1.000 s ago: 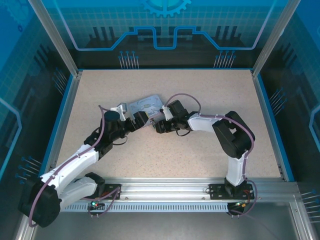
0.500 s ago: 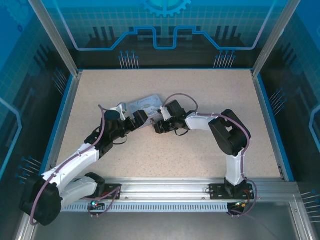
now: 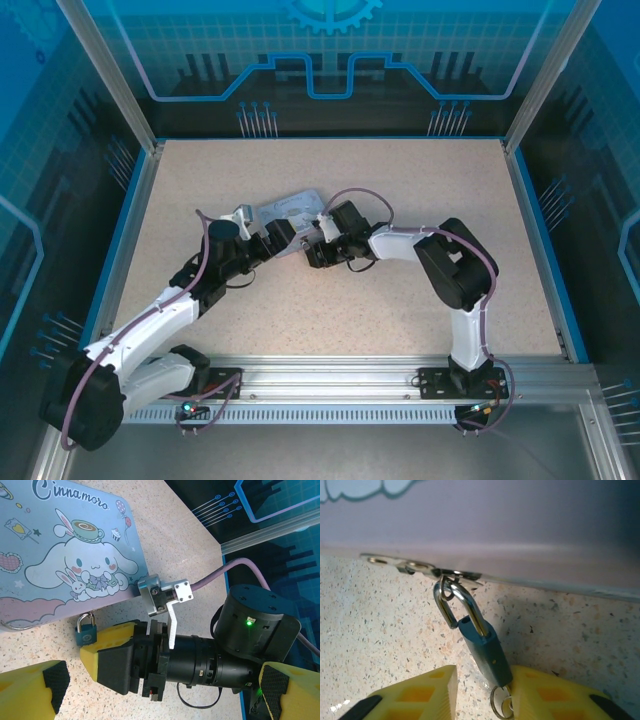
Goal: Unlock a padlock with a key
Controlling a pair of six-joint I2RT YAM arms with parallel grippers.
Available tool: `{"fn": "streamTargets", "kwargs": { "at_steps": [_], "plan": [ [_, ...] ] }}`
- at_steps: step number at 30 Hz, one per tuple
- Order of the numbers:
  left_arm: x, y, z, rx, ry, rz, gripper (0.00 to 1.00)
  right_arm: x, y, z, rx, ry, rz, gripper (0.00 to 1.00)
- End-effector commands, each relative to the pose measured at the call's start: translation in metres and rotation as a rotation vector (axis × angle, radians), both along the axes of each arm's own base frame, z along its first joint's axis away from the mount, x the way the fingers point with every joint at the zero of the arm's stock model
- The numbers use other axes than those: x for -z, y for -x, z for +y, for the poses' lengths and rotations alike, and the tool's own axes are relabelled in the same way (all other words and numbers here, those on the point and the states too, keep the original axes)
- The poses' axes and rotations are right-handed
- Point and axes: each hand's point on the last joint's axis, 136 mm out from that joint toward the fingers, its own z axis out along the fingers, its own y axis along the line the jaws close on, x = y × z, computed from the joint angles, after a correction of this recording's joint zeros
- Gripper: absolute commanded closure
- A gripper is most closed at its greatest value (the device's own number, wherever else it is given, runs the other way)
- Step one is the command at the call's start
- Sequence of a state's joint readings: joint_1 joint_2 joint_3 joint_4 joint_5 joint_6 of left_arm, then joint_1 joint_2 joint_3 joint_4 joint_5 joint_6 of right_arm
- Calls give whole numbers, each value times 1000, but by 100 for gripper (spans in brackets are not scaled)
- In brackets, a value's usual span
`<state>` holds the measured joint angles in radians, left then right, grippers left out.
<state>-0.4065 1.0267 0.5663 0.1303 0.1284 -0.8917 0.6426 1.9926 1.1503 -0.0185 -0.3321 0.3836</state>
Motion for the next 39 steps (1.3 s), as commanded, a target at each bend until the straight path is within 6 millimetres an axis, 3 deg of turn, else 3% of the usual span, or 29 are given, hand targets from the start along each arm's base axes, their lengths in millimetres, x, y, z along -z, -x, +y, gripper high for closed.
{"fn": "streamTargets", "kwargs": {
  "at_steps": [1, 18, 30, 39],
  "plan": [
    [0, 0, 2, 0, 23, -5, 1, 2, 3, 10, -25, -21, 15, 71],
    [4, 0, 5, -9, 26, -2, 1, -1, 4, -1, 29, -51, 39, 96],
    [5, -1, 11, -38, 15, -5, 1, -19, 6, -3, 106, -104, 86, 100],
    [12, -3, 28, -107, -77, 13, 1, -20, 7, -8, 231, -118, 188, 100]
  ]
}}
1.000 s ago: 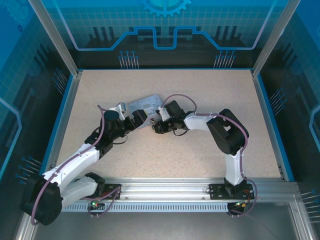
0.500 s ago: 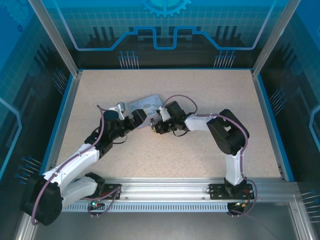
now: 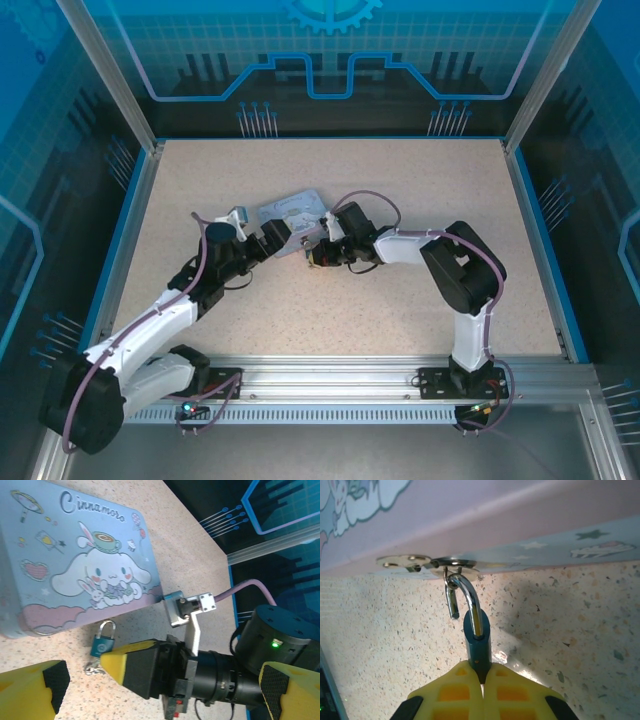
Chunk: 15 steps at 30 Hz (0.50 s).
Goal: Unlock a padlock with a key
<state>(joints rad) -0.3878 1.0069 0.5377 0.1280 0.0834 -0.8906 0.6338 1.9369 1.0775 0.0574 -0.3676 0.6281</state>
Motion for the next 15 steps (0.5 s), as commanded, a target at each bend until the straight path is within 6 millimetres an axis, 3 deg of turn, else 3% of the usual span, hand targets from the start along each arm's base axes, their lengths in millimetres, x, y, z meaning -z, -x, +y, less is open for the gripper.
{"fn": "streamTargets", "kwargs": {
  "at_steps": [1, 9, 15],
  "plan": [
    [6, -1, 15, -53, -69, 16, 1, -6, 1, -6, 84, -18, 68, 100],
    [13, -2, 20, -67, -107, 30, 1, 4, -6, -5, 230, -100, 163, 100],
    [23, -5, 35, -126, -203, 73, 1, 9, -12, -1, 323, -202, 210, 100]
  ]
}}
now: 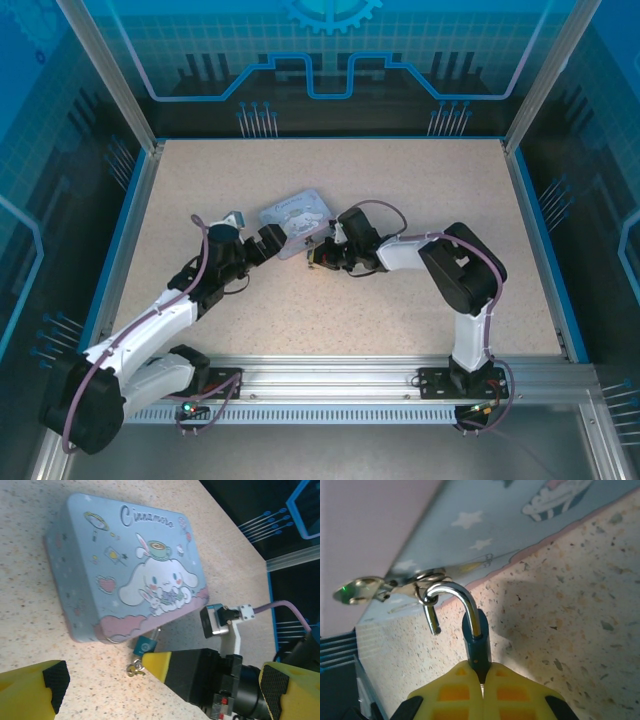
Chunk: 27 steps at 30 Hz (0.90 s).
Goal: Unlock a padlock with a key
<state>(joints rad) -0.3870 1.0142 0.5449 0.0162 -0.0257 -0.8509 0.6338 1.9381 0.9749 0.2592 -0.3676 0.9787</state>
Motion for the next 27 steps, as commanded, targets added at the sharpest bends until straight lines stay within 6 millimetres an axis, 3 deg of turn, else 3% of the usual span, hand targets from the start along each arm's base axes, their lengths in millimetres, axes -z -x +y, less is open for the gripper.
{"fn": "streamTargets", "kwargs": {
  "at_steps": [1, 27],
  "plan": [
    [2, -7, 17, -55, -105, 18, 1, 4, -12, -1, 109, -79, 41, 100],
    [59, -48, 33, -132, -362, 185, 1, 1, -25, -19, 238, -107, 56, 100]
  ]
}}
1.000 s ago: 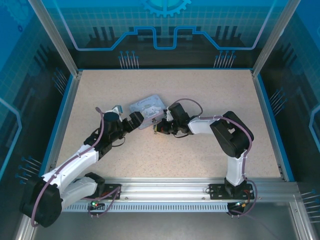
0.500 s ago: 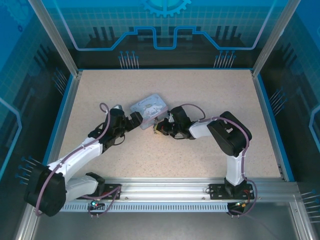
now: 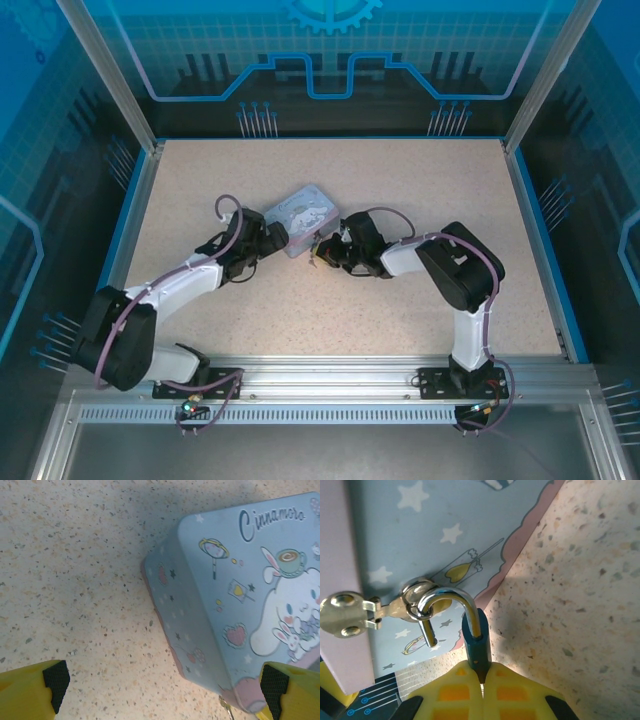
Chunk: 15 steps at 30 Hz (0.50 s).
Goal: Unlock a padlock with a key
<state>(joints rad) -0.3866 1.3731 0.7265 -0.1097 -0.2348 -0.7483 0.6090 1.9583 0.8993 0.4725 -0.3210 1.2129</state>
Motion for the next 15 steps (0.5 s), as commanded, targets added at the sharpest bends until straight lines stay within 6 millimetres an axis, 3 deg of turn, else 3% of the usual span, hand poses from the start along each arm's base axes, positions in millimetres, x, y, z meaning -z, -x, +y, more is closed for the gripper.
{"fn": "streamTargets", "kwargs": {
  "at_steps": [1, 9, 15],
  "plan": [
    [-4, -13, 9, -27, -60, -18, 1, -1, -5, -9, 38, 6, -3, 100],
    [12, -23, 5, -12, -89, 22, 1, 9, 1, -18, 43, 24, 24, 100],
    [20, -24, 3, -2, -103, 44, 1, 4, -1, -23, 51, 27, 12, 100]
  ]
}}
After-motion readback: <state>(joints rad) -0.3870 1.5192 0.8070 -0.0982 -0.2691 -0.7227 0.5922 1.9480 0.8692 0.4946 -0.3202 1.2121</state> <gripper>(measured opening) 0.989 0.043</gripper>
